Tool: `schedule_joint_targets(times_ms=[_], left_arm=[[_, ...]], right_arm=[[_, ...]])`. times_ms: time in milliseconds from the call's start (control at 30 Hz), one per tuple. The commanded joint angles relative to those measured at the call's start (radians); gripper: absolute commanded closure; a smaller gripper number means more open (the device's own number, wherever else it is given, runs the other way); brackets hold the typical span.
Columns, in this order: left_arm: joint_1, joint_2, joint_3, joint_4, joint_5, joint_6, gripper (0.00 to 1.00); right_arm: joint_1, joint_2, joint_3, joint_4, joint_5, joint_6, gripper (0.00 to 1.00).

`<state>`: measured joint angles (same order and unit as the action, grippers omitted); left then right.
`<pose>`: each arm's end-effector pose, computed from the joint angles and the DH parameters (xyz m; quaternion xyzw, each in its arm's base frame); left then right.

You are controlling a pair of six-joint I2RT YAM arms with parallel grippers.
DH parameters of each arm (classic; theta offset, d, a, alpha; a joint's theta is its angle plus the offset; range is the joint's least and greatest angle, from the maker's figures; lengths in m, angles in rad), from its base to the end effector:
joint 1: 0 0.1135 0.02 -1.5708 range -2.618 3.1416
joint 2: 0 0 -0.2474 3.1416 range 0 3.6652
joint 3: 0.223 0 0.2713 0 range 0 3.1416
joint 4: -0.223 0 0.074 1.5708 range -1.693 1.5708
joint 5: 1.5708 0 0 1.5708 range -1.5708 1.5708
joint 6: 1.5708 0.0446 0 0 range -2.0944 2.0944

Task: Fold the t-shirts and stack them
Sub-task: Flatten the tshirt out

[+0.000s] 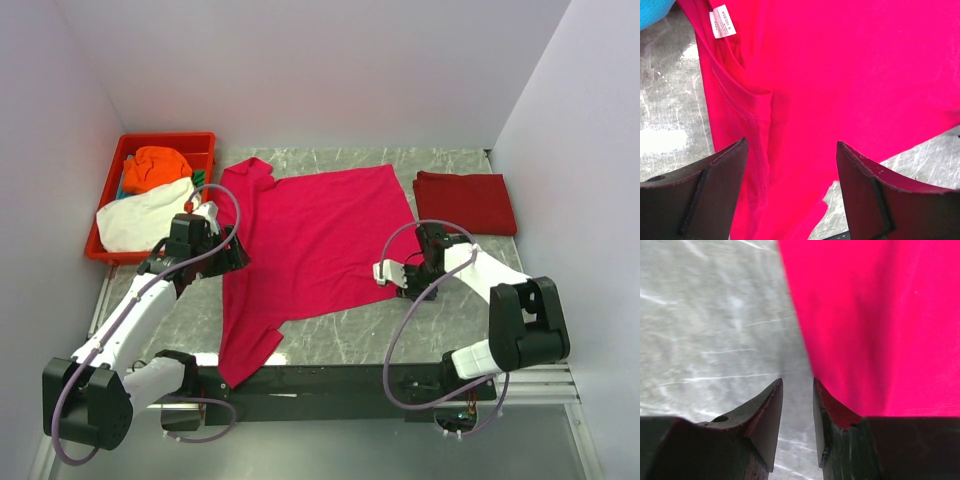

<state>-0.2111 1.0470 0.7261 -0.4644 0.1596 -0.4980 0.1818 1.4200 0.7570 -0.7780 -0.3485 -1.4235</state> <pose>0.2427 -0.0593 0.2178 -0.1015 0.9158 -0.2015 0.3322 0.2365 0.0590 0.1276 -0.7146 0.6748 0.1036 0.1526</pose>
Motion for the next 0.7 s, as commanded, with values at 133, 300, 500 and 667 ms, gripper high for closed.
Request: schedule_joint_targets(times_ms=[133, 300, 500, 667], left_arm=[[-0.004, -0.024, 0.018, 0.038, 0.012, 0.015, 0.23], [-0.004, -0.022, 0.022, 0.038, 0.005, 0.018, 0.23], [-0.004, -0.033, 0.021, 0.040, 0.003, 0.016, 0.23], [-0.004, -0.035, 0.022, 0.043, 0.005, 0.016, 0.23]], right_arm=[[0.005, 0.072, 0.027, 0.098, 0.040, 0.028, 0.62], [0.005, 0.089, 0.034, 0.097, 0.051, 0.032, 0.64], [0.004, -0.032, 0.038, -0.022, -0.010, -0.018, 0.70], [0.005, -0.078, 0.047, -0.032, -0.044, -0.025, 0.67]])
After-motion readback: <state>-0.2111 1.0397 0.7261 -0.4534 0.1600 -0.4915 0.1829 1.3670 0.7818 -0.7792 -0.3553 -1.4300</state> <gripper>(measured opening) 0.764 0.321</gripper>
